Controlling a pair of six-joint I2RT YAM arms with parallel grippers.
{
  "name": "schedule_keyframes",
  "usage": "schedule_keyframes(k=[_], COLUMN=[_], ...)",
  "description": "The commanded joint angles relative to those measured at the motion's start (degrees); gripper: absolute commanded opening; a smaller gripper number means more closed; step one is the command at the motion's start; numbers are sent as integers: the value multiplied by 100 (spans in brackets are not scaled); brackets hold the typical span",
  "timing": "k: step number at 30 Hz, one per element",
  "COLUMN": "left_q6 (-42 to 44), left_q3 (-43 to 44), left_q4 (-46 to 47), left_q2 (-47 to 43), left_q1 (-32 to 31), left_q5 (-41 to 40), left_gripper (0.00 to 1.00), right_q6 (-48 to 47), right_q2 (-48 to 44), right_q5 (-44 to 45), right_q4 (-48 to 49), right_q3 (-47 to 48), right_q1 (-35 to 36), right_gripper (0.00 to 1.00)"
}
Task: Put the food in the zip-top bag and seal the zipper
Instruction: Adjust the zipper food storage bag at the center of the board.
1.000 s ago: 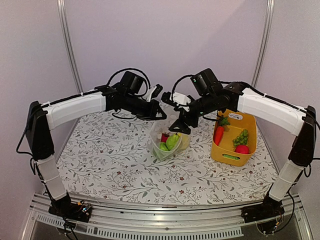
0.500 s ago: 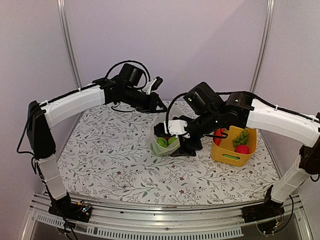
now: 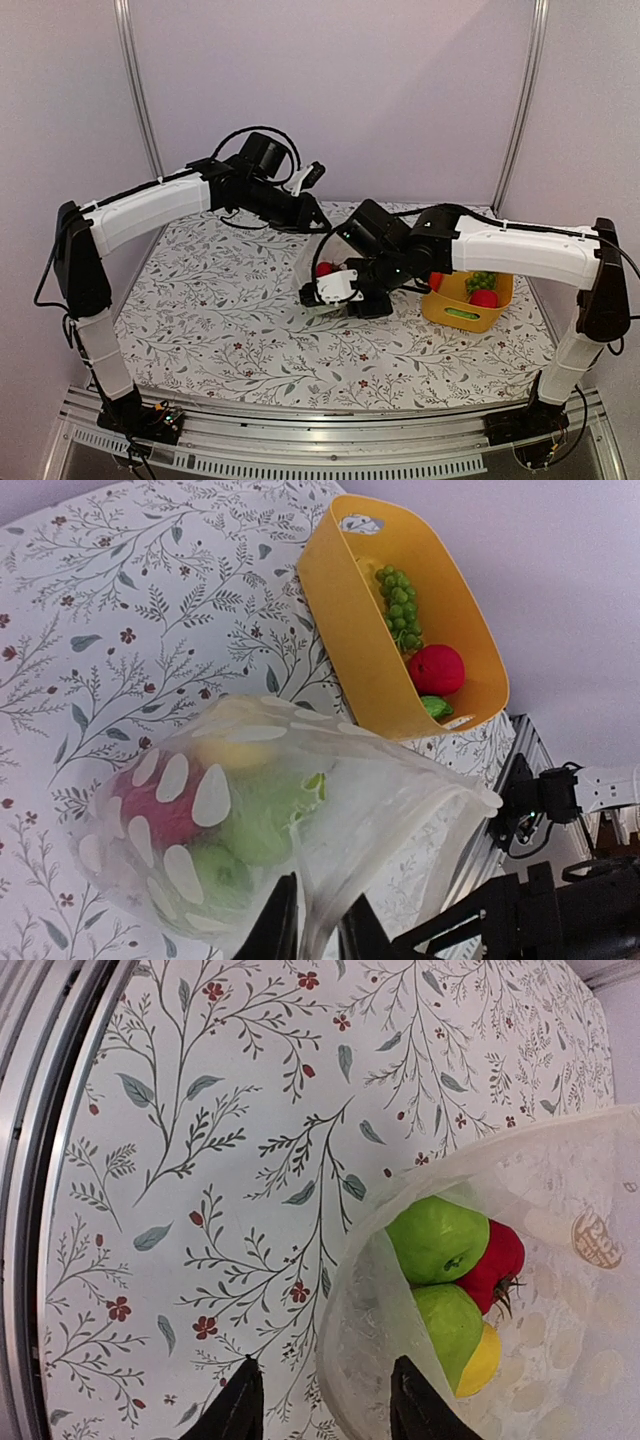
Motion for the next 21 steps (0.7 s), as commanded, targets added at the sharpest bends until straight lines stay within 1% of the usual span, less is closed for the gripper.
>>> schedule_keyframes(k=[1, 2, 3, 5, 9, 11, 14, 17, 21], left_q6=[274, 369, 458, 577, 857, 865, 880, 877, 921], left_q3=[-161, -178, -213, -339, -448, -387, -414, -388, -358], left_q4=[-193, -273, -351, -497, -823, -1072, -1133, -1124, -1087], left_q2=[-85, -117, -168, -321, -482, -482, -595, -686, -727], left_q1=[59, 59, 56, 49, 51, 55, 46, 39, 13], left_q5=[-157, -279, -374, -729, -1166, -1208, -1250, -1467, -1260], left_gripper=[23, 29, 34, 40, 41, 38, 33, 20, 6], right_q6=[-83, -63, -52, -74, -37, -10, 0, 34, 100], right_q2=[168, 192, 190, 109, -83, -125, -178, -237, -340], right_q5=[443, 448, 463, 432, 317, 329, 304, 276, 209], right_q4=[166, 138, 144, 146, 73, 32, -17, -44, -54], right_q3=[76, 160, 234, 377, 473, 469, 451, 448, 514], right_q1=[59, 59, 59, 59, 59, 59, 59, 59, 60], right_gripper=[14, 3, 0, 0, 0, 0, 0, 0, 0])
